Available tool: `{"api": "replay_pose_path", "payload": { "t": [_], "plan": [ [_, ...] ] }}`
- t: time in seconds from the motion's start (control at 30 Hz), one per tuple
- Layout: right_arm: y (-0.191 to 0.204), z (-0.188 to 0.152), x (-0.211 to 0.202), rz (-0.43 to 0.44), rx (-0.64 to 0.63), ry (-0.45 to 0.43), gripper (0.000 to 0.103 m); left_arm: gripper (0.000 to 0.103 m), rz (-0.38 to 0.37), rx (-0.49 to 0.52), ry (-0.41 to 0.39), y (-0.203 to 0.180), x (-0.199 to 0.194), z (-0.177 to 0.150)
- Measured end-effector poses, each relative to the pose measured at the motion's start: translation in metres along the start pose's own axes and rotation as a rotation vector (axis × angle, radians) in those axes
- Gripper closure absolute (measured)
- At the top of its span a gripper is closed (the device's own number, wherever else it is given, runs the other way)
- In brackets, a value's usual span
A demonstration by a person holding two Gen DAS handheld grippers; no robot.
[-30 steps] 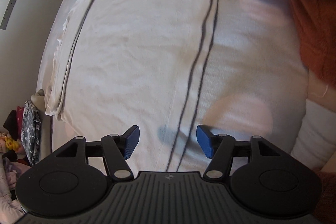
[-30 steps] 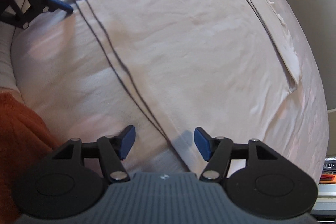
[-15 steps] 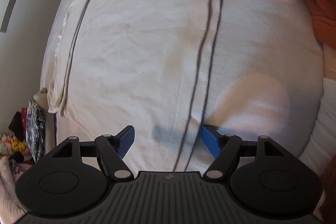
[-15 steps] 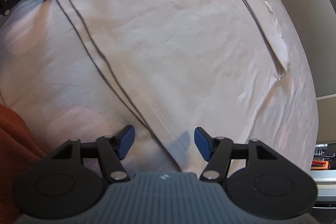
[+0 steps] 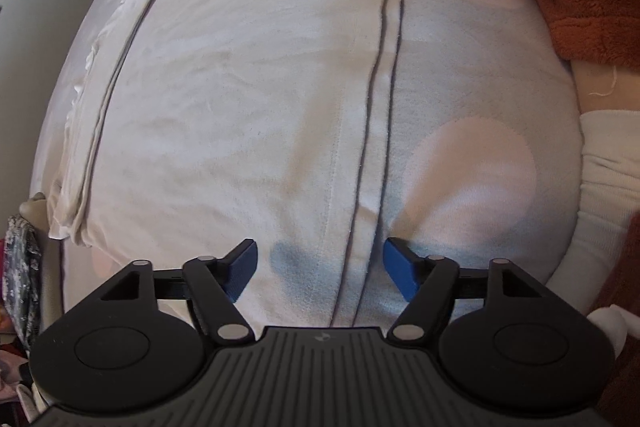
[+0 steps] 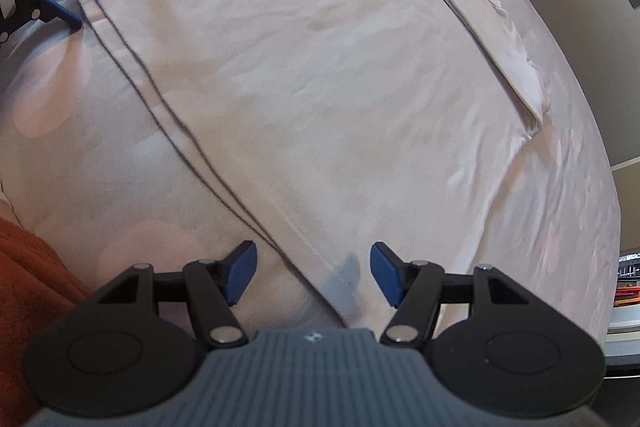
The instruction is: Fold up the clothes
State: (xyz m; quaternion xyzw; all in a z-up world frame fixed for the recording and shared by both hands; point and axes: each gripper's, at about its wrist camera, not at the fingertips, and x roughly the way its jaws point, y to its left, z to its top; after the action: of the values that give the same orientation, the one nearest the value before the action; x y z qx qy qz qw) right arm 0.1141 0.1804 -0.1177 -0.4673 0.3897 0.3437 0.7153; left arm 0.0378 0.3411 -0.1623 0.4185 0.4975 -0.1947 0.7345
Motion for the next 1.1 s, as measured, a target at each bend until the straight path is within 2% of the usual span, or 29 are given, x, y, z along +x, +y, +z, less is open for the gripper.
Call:
{"api": "replay_pose_path", "payload": {
  "t": [0.07,0.2,0.3,0.47,0.53,0.6,0.7,0.97,1.1],
  "plan": [
    [-0.003,0.001,0.002,0.019,0.015,0.006,0.037,0.056,-0.035,-0.012,-0.009,0.005,0.000,-0.002],
    [-0.008,0.007,0.009,0.049,0.025,0.017,0.037,0.058,-0.075,-0.004,-0.019,0.009,0.000,-0.005],
    [-0.009,0.007,0.009,0.063,0.034,0.011,0.037,0.051,-0.143,0.024,-0.022,0.014,-0.001,-0.013],
    [-0.014,0.008,0.007,0.051,0.044,-0.010,0.037,0.050,-0.181,-0.057,-0.023,0.027,0.003,-0.020],
    [-0.016,0.007,0.003,0.042,-0.001,-0.029,0.037,0.054,-0.175,-0.063,-0.023,0.028,0.003,-0.020],
    [-0.017,0.002,-0.002,0.028,-0.119,-0.051,0.037,0.062,-0.169,-0.083,-0.024,0.029,0.002,-0.020],
    [-0.023,-0.009,0.005,0.058,-0.253,-0.022,0.037,0.072,-0.170,-0.137,-0.029,0.037,0.003,-0.023],
    [-0.048,-0.025,0.020,0.137,-0.237,0.009,0.037,0.092,-0.176,-0.230,-0.035,0.048,0.000,-0.026],
    [-0.056,-0.032,0.027,0.158,-0.231,0.021,0.038,0.091,-0.173,-0.225,-0.043,0.048,-0.001,-0.028]
  ]
}}
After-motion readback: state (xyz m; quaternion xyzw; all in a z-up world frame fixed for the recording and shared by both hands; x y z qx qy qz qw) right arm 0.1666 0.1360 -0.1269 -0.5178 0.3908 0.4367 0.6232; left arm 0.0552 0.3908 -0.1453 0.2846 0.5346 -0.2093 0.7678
